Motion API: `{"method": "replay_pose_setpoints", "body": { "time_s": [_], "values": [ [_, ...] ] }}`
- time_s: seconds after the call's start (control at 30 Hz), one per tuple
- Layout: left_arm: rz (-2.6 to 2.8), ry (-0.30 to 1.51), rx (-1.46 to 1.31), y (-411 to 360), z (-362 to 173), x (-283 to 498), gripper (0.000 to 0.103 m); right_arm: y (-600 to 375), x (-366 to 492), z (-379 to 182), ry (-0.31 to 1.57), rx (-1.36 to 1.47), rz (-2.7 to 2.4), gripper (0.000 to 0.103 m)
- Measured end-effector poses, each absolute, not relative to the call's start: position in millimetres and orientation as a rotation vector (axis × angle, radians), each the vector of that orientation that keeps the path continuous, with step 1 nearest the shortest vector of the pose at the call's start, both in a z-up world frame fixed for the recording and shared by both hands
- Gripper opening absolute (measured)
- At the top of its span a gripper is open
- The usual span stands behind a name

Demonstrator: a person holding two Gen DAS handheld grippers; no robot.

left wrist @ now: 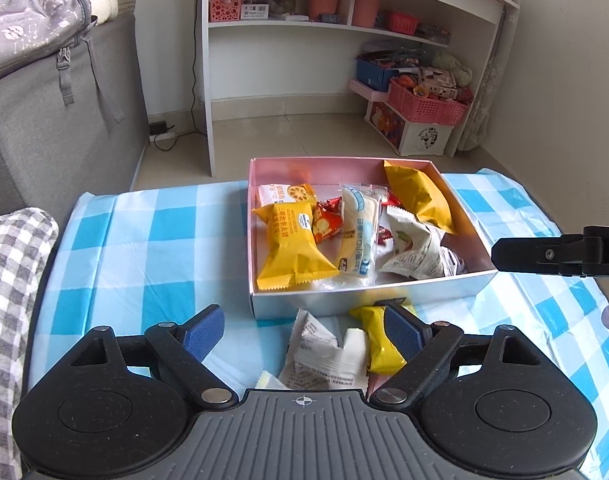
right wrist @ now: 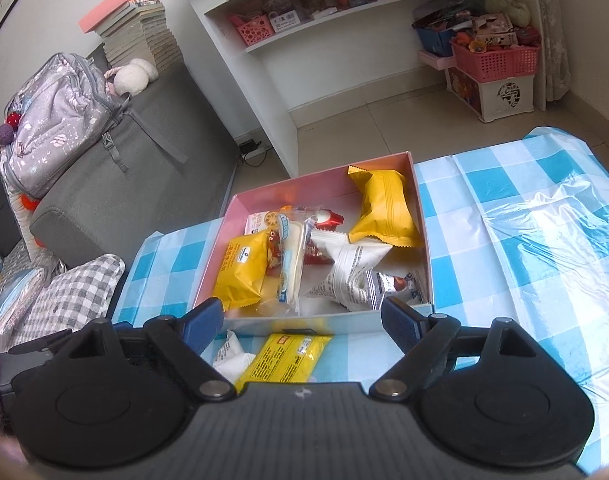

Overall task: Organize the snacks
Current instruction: 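Withdraw both grippers from the box back over the snack pile, then grasp the gold bar pack with the left gripper while the right gripper moves to the brown wafer pack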

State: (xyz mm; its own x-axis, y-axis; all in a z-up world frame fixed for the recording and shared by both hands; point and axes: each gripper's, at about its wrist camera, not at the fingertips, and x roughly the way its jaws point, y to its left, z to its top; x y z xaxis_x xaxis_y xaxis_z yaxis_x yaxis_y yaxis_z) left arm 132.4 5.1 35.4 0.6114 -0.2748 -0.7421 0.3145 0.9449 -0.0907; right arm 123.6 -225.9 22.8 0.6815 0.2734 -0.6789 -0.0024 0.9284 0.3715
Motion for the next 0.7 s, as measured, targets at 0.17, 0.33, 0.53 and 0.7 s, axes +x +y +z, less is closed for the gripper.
{"method": "replay_pose_setpoints", "body": {
  "time_s": [0.17, 0.33, 0.53, 0.7],
  "values": [
    [-0.335, 0.846, 0.075, 10, 35, 111, 0.093, -222, 113, 22, 0.814, 0.325, 0.159, 0.089],
    [-0.312, 0.854, 0.083, 18, 31, 96, 0.094, -218, 105, 19, 0.812, 0.298, 0.165, 0.092],
    [-0.278, 0.853, 0.091, 27, 21, 82, 0.097, -213, 96, 10, 0.807, 0.266, 0.167, 0.095],
    [-0.271, 0.859, 0.112, 33, 1, 77, 0.097, -213, 92, -6, 0.811, 0.248, 0.156, 0.098]
  ]
}}
